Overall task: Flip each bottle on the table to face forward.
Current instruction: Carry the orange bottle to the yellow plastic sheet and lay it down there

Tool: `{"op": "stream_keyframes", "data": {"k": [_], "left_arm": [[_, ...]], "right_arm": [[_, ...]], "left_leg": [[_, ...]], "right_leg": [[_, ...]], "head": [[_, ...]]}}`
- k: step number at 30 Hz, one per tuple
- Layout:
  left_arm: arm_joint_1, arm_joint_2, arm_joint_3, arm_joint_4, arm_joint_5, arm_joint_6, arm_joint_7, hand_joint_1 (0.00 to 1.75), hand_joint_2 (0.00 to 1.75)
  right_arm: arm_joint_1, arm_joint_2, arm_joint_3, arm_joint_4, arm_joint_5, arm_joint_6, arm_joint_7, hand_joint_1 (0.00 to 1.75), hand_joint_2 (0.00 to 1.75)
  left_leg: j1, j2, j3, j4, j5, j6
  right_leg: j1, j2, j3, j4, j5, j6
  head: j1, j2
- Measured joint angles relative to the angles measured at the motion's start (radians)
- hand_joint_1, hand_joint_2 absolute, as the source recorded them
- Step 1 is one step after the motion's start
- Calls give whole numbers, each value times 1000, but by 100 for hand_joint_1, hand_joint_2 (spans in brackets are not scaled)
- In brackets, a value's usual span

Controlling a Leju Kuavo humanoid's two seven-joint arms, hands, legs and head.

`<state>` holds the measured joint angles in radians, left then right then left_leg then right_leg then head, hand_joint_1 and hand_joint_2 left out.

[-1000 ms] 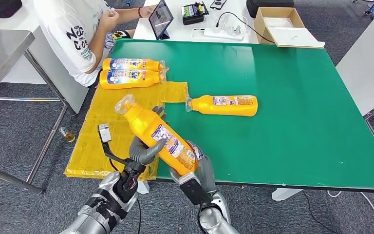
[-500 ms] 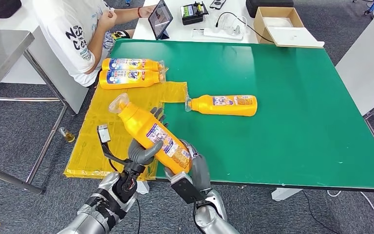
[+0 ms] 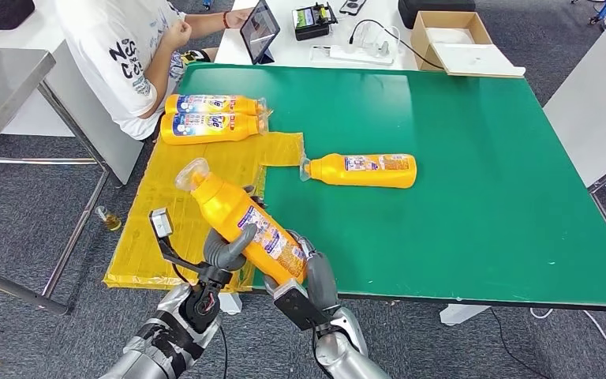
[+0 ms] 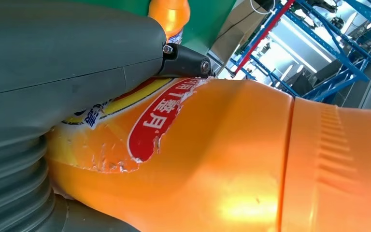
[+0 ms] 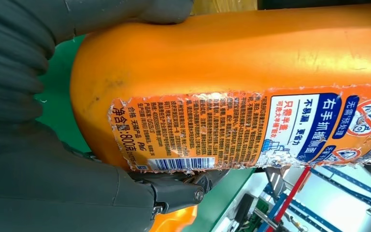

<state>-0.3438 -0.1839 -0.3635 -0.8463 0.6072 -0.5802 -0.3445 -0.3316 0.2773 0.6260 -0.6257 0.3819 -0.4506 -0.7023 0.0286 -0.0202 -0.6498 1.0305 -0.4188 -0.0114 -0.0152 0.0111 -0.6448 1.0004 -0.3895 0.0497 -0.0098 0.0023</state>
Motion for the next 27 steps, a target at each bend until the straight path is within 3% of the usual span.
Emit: {"op": "stream_keyframes", "data": {"k": [4,6,8,10,21,27], "left_arm": [[5,0,0,-9,-1,0,-5,175,175],[8,1,2,-15,-1,0,-5,175,175],[10,1,3,-22,-4,1,-5,175,175],[10,1,4,-30,-13,7,-6,175,175],[9,-3,4,-108,-176,164,-79,175,175],[-14,-12,47,-143,-337,426,-122,175,175]], "right_arm": [[-7,1,-2,13,11,7,-1,164,175],[-10,3,-7,18,17,10,-2,79,175],[-11,6,-13,23,21,12,-2,1,87],[-10,8,-18,27,24,13,-2,0,0],[14,12,-72,-14,12,43,2,0,0],[67,-1,-100,-167,-31,96,11,0,0]], "left_leg": [[0,0,0,0,0,0],[0,0,0,0,0,0],[0,0,0,0,0,0],[0,0,0,0,0,0],[0,0,0,0,0,0],[0,0,0,0,0,0]], "right_leg": [[0,0,0,0,0,0],[0,0,0,0,0,0],[0,0,0,0,0,0],[0,0,0,0,0,0],[0,0,0,0,0,0],[0,0,0,0,0,0]], "head": [[0,0],[0,0],[0,0],[0,0],[0,0],[0,0]]}}
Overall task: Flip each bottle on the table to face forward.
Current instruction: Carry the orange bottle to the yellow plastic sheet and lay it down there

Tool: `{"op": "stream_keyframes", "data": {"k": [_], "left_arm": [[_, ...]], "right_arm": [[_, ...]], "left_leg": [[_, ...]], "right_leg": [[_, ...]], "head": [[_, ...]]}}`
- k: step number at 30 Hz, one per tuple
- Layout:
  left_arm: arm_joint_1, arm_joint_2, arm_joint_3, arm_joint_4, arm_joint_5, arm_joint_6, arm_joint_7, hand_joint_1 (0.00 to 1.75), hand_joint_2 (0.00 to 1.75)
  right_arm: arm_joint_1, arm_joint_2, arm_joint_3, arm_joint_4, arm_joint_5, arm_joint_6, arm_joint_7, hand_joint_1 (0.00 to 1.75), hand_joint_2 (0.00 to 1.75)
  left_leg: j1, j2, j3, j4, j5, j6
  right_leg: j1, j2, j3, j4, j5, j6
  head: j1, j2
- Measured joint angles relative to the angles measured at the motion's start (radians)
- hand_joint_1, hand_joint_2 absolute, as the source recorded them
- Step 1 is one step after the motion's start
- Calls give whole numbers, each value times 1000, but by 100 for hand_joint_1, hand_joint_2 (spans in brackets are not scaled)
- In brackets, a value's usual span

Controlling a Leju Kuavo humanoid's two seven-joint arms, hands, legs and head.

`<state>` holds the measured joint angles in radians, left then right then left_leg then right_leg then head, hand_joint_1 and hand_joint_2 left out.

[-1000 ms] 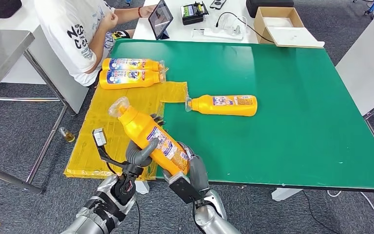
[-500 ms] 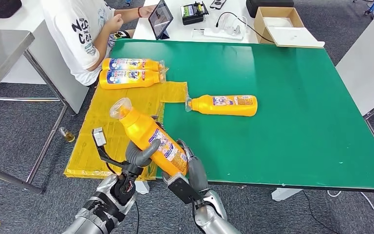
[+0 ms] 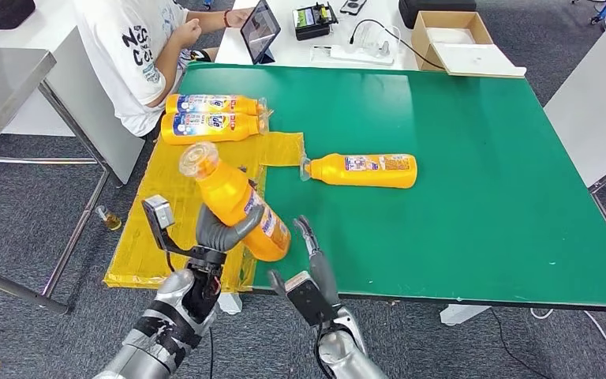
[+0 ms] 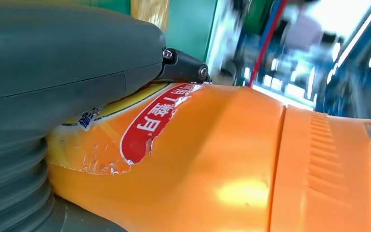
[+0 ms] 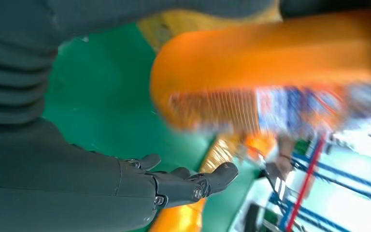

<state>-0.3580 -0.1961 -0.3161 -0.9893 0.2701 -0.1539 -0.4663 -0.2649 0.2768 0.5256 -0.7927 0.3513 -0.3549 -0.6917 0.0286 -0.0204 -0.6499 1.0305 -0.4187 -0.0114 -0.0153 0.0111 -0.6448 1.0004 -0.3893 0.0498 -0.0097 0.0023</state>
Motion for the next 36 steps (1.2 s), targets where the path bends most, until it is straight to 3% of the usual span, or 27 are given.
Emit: {"op": "stream_keyframes", "data": {"k": [4,9,13,16,19,20,23,26,30,36], "left_arm": [[-39,-4,49,-4,-104,174,-42,175,175],[-68,-4,84,-5,-182,272,-76,175,175],[-92,2,92,-1,-460,565,-133,175,175],[-136,19,99,45,-757,749,-104,175,175],[-188,38,101,140,-1076,831,-6,175,175],[-202,44,101,175,-1179,840,32,175,175],[-241,64,87,291,-1410,802,158,175,175],[-273,95,47,401,-1559,691,256,175,175],[-298,140,-2,501,-1639,570,296,175,175],[-331,195,-56,592,-1694,468,303,175,175]], "right_arm": [[36,-15,-17,-147,-12,10,14,0,0],[69,-28,-29,-279,-18,-3,15,0,0],[94,-33,-29,-389,-48,-121,-3,0,0],[100,-43,-6,-499,-64,-258,-8,0,0],[104,-47,9,-577,-72,-295,-9,0,131],[105,-48,10,-593,-79,-291,-9,0,175],[111,-49,8,-619,-98,-268,-9,0,175],[113,-50,7,-626,-97,-248,-9,0,175],[116,-51,6,-626,-91,-219,-9,0,175],[120,-54,5,-620,-100,-199,-9,0,175]], "left_leg": [[0,0,0,0,0,0],[0,0,0,0,0,0],[0,0,-1,0,0,0],[0,0,0,0,0,0],[0,0,0,0,0,0],[0,1,0,0,0,0],[0,1,1,0,1,0],[0,1,1,0,1,0],[0,1,0,0,1,-1],[1,1,0,0,0,-1]], "right_leg": [[0,0,0,0,0,0],[0,0,0,0,0,0],[0,0,0,0,0,0],[0,0,0,0,0,0],[0,0,0,0,0,0],[0,0,0,0,0,0],[0,0,0,0,0,0],[0,0,0,0,0,0],[0,0,0,1,0,0],[1,0,0,0,0,-1]], "head": [[0,0],[0,0],[0,0],[0,0],[0,0],[0,0],[0,0],[0,0],[0,0],[0,0]]}}
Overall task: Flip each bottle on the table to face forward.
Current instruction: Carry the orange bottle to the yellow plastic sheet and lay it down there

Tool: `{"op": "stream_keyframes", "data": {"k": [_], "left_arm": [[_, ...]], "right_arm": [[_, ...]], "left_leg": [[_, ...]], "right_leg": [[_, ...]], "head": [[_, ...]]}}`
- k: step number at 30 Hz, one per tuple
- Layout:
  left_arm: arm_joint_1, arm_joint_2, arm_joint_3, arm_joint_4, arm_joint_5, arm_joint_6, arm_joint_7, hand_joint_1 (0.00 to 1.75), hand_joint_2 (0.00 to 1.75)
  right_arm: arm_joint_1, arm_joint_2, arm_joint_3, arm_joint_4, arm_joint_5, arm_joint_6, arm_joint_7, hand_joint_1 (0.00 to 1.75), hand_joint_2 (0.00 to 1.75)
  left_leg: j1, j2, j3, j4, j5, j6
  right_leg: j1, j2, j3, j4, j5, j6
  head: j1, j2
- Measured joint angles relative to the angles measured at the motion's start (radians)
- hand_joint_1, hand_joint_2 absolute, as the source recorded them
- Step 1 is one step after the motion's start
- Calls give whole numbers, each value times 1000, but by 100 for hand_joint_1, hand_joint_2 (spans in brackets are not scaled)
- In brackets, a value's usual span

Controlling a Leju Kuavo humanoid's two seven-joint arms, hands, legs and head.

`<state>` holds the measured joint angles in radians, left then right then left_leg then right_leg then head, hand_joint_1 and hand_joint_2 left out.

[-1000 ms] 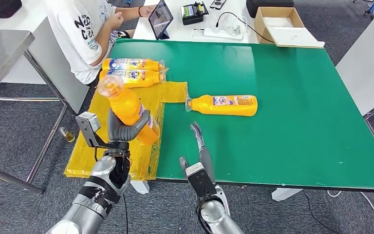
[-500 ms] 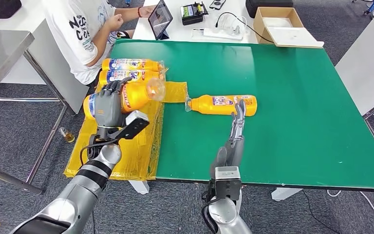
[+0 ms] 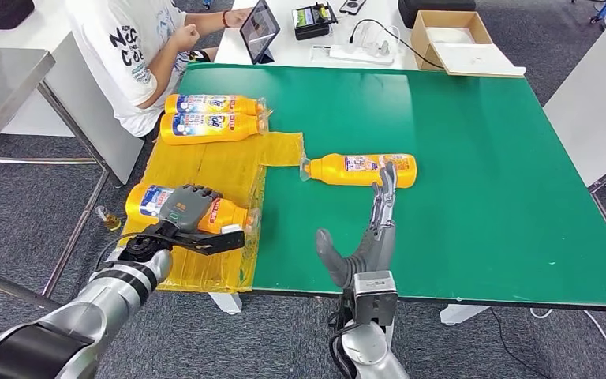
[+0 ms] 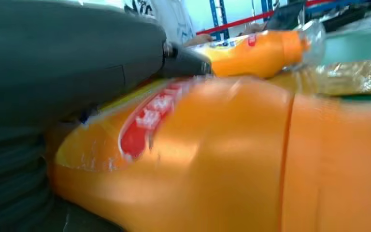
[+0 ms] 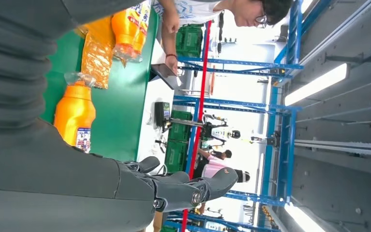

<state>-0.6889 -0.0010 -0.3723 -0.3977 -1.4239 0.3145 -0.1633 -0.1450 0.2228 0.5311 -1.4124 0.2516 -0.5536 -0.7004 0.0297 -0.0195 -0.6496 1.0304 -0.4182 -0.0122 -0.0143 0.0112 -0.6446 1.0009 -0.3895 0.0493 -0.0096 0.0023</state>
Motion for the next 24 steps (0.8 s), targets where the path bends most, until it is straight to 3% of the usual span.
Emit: {"op": "stream_keyframes", "data": {"k": [10,16,18,20,22,24], "left_arm": [[-37,18,-29,49,28,-59,-6,175,175],[-40,19,1,54,116,-119,-35,175,175],[-40,19,9,55,120,-123,-37,96,175],[-40,18,16,55,123,-126,-38,9,87],[-39,18,23,56,143,-143,-45,0,0],[-39,16,42,56,186,-180,-63,0,0]], "right_arm": [[0,-1,1,10,-2,13,0,0,175],[0,0,0,24,-1,37,0,0,175],[0,1,-1,29,-1,38,0,0,175],[0,1,-1,32,-1,39,0,0,175],[0,1,-2,36,1,45,0,0,175],[0,3,-3,41,6,58,0,0,175]], "left_leg": [[0,-1,1,0,0,0],[1,-1,1,0,0,0],[1,-1,1,0,0,0],[1,-1,1,0,0,0],[0,-1,1,0,0,0],[0,-1,1,0,0,0]], "right_leg": [[0,0,1,0,0,0],[0,0,1,0,0,0],[0,0,1,0,0,0],[0,0,2,0,0,0],[0,0,2,0,0,0],[0,0,2,0,0,0]], "head": [[0,0],[0,0],[0,0],[0,0],[0,0],[0,0]]}}
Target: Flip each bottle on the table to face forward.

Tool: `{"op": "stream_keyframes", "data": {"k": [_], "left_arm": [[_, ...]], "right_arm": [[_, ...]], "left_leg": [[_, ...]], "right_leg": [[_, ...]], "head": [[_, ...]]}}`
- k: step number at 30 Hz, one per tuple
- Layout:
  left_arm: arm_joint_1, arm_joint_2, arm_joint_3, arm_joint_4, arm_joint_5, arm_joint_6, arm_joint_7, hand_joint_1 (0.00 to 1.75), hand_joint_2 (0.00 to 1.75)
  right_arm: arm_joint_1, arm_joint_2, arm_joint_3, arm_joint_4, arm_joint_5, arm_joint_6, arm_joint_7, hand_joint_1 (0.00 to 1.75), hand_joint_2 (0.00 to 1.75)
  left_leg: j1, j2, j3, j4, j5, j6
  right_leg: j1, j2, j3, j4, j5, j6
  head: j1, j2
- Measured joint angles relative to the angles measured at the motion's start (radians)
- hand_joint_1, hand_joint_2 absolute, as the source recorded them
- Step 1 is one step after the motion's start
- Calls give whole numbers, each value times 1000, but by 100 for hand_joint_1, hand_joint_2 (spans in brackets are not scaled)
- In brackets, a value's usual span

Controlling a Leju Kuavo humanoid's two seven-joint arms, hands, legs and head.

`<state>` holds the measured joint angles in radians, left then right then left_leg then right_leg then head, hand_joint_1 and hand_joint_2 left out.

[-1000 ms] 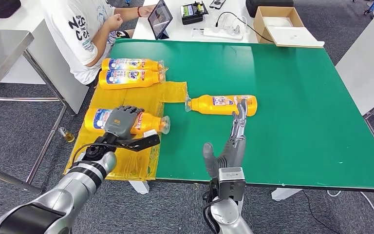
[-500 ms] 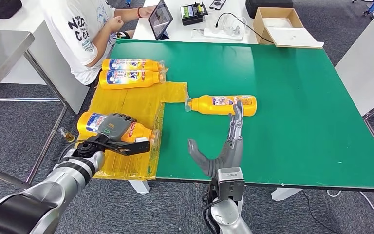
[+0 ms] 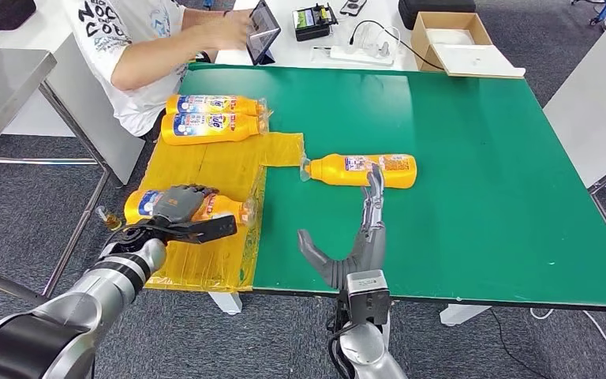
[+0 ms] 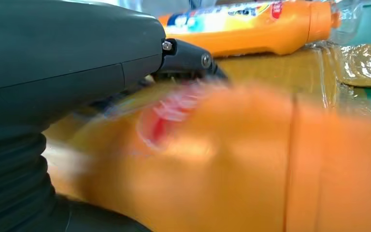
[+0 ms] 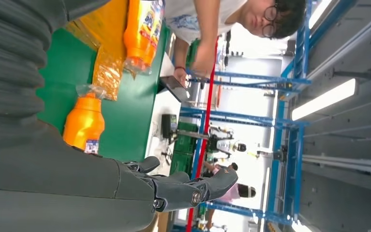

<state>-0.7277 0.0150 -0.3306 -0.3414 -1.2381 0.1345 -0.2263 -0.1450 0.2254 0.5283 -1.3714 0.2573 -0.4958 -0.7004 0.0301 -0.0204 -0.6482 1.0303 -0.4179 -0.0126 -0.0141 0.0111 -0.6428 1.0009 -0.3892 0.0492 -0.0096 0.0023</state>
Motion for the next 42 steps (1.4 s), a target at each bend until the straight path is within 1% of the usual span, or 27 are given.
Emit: {"op": "stream_keyframes", "data": {"k": [4,8,12,18,22,25,26,27,28,29,32,34,35,37,38,39,40,42], "left_arm": [[3,-8,62,0,106,-89,-55,0,0],[8,-17,121,0,180,-145,-94,0,0],[11,-28,160,0,212,-176,-111,0,0],[13,-35,187,0,242,-205,-127,0,0],[14,-39,220,0,322,-281,-164,0,0],[16,-41,261,-1,421,-365,-216,0,0],[19,-44,282,-2,477,-381,-239,0,44],[25,-50,309,-6,545,-376,-263,0,87],[33,-62,343,-13,622,-349,-289,0,131],[42,-77,381,-24,699,-298,-315,0,175],[64,-126,479,-88,866,-80,-398,0,175],[88,-148,502,-169,923,98,-432,0,175],[110,-154,497,-229,945,196,-439,0,175],[169,-159,456,-380,997,394,-440,0,175],[199,-159,427,-457,1024,464,-441,0,175],[225,-158,400,-526,1051,503,-441,0,175],[247,-159,377,-581,1074,507,-441,0,175],[284,-167,353,-650,1117,435,-440,0,175]], "right_arm": [[-1,5,-4,15,10,34,0,0,175],[-5,11,-6,40,11,65,0,0,175],[-15,17,-8,62,10,81,1,0,175],[-21,21,-9,79,5,90,2,0,175],[-27,22,-10,93,-4,106,4,0,175],[-32,22,-12,106,-12,113,3,0,175],[-33,22,-12,110,-13,115,3,0,175],[-33,23,-13,113,-12,113,3,0,175],[-32,23,-14,116,-9,110,4,0,175],[-30,24,-16,117,-4,106,6,0,175],[-23,24,-18,119,24,98,27,0,175],[-20,23,-18,123,54,101,51,0,175],[-21,21,-17,128,73,105,66,0,175],[-26,14,-16,146,119,120,107,0,175],[-31,8,-16,159,147,126,133,0,175],[-37,-1,-16,173,179,131,162,0,175],[-43,-12,-16,187,213,134,191,0,175],[-51,-43,-20,205,284,138,252,0,175]], "left_leg": [[0,-1,2,0,0,0],[0,-1,5,-1,0,0],[0,-1,7,-1,1,-1],[0,-1,9,-1,1,-1],[0,-1,9,-1,1,-1],[0,-1,9,-1,1,-1],[0,-1,9,-1,1,-1],[0,-1,9,0,1,-1],[0,-1,9,0,1,-1],[0,-1,8,0,1,-1],[0,-1,7,0,1,-1],[0,0,7,0,1,-1],[0,0,7,0,0,-1],[0,1,6,0,0,-2],[0,1,6,0,-1,-2],[0,0,6,0,-1,-2],[0,-1,5,0,-1,-2],[0,-3,5,0,-1,-2]], "right_leg": [[0,-1,3,0,-1,0],[0,-1,7,0,-1,0],[0,-1,8,0,-1,0],[0,-1,10,0,0,0],[0,-1,10,0,-1,0],[0,-1,10,0,-1,0],[0,-1,10,0,-1,0],[0,-1,9,0,0,0],[0,-1,9,0,0,0],[0,-1,9,0,0,0],[0,-1,8,0,0,0],[0,0,8,0,0,0],[0,0,7,0,0,0],[0,1,6,0,0,0],[0,1,5,0,0,0],[0,0,5,0,-1,0],[0,-1,5,0,-2,1],[0,-2,6,0,-3,2]], "head": [[0,0],[0,0],[0,0],[0,0],[0,0],[0,0],[0,0],[0,0],[0,0],[0,0],[0,0],[0,0],[0,0],[0,0],[0,0],[0,0],[0,0],[0,0]]}}
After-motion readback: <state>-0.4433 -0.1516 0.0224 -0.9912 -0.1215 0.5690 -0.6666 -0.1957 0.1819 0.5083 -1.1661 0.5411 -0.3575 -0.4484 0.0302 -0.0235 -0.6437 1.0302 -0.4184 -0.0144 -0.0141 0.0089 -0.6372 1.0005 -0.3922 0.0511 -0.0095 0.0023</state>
